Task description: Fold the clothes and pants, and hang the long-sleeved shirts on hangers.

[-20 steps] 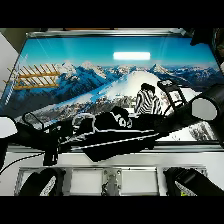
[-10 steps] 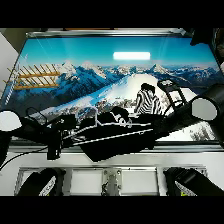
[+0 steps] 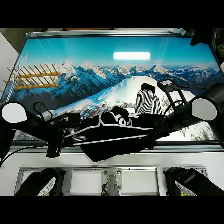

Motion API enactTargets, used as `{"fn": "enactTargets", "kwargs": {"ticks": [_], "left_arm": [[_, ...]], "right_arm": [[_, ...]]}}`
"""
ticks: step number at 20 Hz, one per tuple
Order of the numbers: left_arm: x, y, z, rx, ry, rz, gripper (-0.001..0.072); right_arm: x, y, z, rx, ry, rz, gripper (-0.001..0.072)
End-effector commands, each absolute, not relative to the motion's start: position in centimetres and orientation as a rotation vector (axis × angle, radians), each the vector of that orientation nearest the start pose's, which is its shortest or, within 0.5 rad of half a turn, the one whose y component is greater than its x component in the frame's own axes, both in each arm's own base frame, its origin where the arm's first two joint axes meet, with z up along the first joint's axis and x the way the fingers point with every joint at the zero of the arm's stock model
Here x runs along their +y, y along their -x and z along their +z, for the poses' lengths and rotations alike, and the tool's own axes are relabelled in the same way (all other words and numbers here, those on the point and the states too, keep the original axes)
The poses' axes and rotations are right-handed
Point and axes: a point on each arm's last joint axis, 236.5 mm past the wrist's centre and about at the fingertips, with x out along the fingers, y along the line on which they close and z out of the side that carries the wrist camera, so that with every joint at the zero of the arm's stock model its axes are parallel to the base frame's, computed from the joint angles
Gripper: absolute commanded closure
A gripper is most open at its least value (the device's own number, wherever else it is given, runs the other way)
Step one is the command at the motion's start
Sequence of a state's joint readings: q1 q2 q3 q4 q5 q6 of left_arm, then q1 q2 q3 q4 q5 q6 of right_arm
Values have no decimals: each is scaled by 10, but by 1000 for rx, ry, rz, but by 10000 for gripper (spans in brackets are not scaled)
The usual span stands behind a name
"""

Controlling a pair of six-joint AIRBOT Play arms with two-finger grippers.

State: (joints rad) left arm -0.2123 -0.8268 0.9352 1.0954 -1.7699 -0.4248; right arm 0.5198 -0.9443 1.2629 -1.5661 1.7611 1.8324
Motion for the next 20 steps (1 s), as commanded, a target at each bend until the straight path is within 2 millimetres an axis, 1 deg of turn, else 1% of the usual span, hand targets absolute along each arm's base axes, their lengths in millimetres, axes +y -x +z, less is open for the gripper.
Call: {"fn": "enactTargets", "kwargs": {"ticks": [1, 3, 5, 6, 7, 9, 15, 20], "left_arm": [[-149, -136, 77, 1077, -732, -1477, 693], [-154, -135, 75, 1079, -731, -1479, 693], [-156, -134, 65, 1112, -693, -1453, 694], [-157, -131, 58, 1138, -664, -1448, 693], [-162, -124, 54, 1147, -624, -1476, 694], [-172, -118, 51, 1142, -556, -1502, 694], [-178, -131, 47, 1133, -510, -1425, 693], [-179, -133, 47, 1139, -500, -1410, 693]], "right_arm": [[121, -209, 119, 1445, 160, 241, 680], [121, -209, 119, 1444, 160, 242, 680], [121, -209, 119, 1445, 159, 241, 680], [121, -209, 119, 1445, 160, 241, 680], [121, -209, 119, 1445, 160, 241, 680], [121, -209, 119, 1445, 160, 242, 680], [121, -209, 119, 1445, 160, 241, 681], [122, -211, 118, 1439, 157, 243, 680]]}}
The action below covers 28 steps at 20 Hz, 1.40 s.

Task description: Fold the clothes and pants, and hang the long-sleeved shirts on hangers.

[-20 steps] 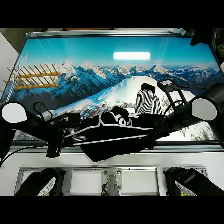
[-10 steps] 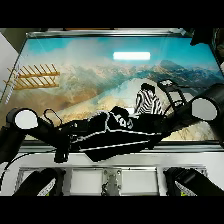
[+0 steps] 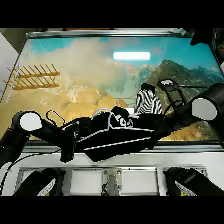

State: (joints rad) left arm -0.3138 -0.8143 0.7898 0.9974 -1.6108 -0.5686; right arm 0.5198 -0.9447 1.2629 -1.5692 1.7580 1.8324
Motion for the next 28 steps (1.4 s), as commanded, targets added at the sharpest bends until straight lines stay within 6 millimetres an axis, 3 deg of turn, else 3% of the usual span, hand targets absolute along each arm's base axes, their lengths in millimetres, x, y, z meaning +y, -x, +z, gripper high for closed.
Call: {"fn": "enactTargets", "kwargs": {"ticks": [1, 11, 17, 22, 28], "left_arm": [[-179, -133, 47, 1139, -499, -1410, 693], [-179, -133, 46, 1137, -499, -1409, 693], [-182, -143, 46, 1104, -499, -1381, 693], [-185, -149, 47, 1080, -496, -1363, 693], [-198, -161, 54, 1013, -452, -1348, 693]], "right_arm": [[122, -211, 118, 1440, 158, 243, 680], [122, -212, 120, 1431, 195, 278, 681], [112, -215, 161, 1365, 177, 232, 682], [116, -221, 177, 1319, 149, 237, 682], [153, -230, 181, 1276, 41, 345, 682]]}}
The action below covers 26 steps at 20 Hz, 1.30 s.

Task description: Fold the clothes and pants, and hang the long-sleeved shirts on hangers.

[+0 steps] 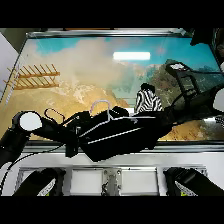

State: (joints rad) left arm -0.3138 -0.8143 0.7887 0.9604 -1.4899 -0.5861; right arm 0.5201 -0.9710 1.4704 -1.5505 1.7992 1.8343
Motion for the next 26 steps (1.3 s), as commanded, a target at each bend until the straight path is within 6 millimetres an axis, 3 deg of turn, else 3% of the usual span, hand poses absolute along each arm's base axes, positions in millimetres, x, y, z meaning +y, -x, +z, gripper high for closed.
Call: {"fn": "enactTargets", "kwargs": {"ticks": [1, 12, 21, 26], "left_arm": [[-198, -161, 54, 1012, -451, -1347, 693], [-201, -175, 55, 920, -506, -1345, 693], [-203, -184, 55, 890, -513, -1326, 693], [-213, -187, 40, 950, -465, -1397, 693]], "right_arm": [[159, -233, 183, 1259, 25, 366, 682], [241, -254, 231, 1012, -169, 669, 682], [309, -234, 242, 923, -136, 863, 683], [320, -227, 244, 916, -135, 898, 683]]}}
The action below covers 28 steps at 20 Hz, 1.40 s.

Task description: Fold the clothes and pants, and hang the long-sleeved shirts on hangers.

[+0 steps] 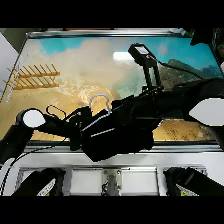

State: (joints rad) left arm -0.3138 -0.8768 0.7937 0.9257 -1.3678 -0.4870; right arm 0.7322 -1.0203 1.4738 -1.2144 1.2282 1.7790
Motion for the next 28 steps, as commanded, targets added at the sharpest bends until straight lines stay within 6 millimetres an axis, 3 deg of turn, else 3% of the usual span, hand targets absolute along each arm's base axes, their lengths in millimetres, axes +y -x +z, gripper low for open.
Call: {"fn": "enactTargets", "kwargs": {"ticks": [1, 7, 12, 13, 14, 15, 18, 23, 28], "left_arm": [[-216, -191, 41, 941, -468, -1414, 693], [-216, -213, 48, 940, -487, -1441, 693], [-214, -209, 47, 937, -503, -1470, 693], [-215, -208, 47, 937, -504, -1471, 693], [-214, -208, 47, 937, -503, -1470, 693], [-214, -208, 47, 937, -504, -1471, 692], [-214, -209, 47, 937, -504, -1470, 692], [-215, -209, 47, 935, -504, -1467, 692], [-215, -210, 47, 934, -504, -1466, 692]], "right_arm": [[320, -227, 244, 916, -135, 897, 682], [314, -233, 240, 911, -109, 867, 682], [313, -234, 240, 906, -100, 862, 658], [313, -234, 240, 907, -102, 864, 523], [313, -233, 240, 908, -102, 864, 256], [313, -233, 241, 905, -102, 865, 94], [300, -225, 245, 916, -91, 858, 87], [242, -212, 241, 989, -19, 799, 87], [223, -213, 249, 939, 65, 1030, 97]]}}
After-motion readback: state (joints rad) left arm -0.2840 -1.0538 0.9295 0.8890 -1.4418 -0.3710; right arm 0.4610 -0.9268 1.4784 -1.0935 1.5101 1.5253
